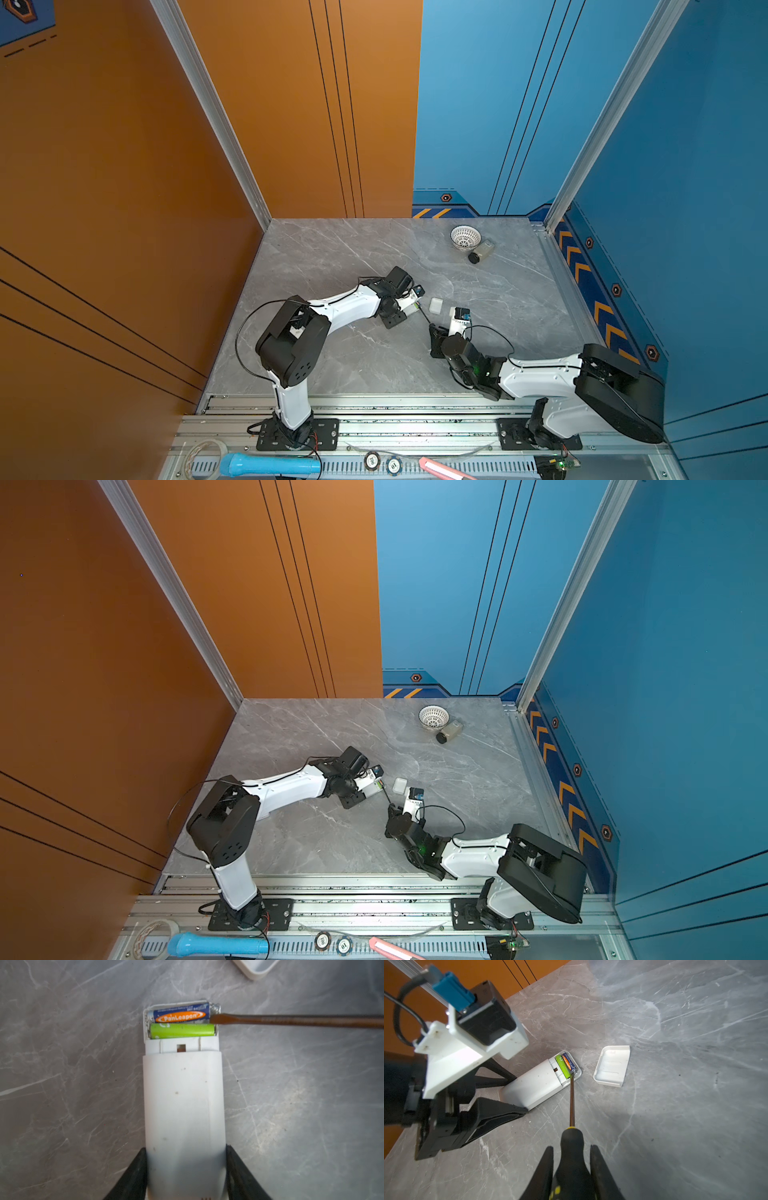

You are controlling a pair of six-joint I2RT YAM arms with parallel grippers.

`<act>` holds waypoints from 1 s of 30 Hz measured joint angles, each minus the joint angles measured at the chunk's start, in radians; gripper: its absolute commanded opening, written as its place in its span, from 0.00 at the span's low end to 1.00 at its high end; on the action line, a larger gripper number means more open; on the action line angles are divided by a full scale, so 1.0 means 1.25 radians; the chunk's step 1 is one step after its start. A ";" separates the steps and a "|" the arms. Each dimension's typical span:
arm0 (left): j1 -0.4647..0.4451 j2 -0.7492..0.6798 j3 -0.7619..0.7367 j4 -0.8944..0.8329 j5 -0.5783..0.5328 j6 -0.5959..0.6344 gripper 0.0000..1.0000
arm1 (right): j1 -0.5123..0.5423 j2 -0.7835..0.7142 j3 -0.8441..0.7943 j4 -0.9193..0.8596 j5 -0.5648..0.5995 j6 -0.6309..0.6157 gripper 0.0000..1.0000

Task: Unload the batteries from the remote control

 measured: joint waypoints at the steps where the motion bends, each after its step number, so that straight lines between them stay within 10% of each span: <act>1: 0.002 0.003 0.004 -0.002 0.002 -0.002 0.00 | 0.001 0.005 -0.002 0.011 0.003 -0.008 0.00; 30: 0.036 0.083 0.078 -0.085 0.091 -0.021 0.00 | 0.047 -0.006 -0.027 0.042 0.083 -0.067 0.00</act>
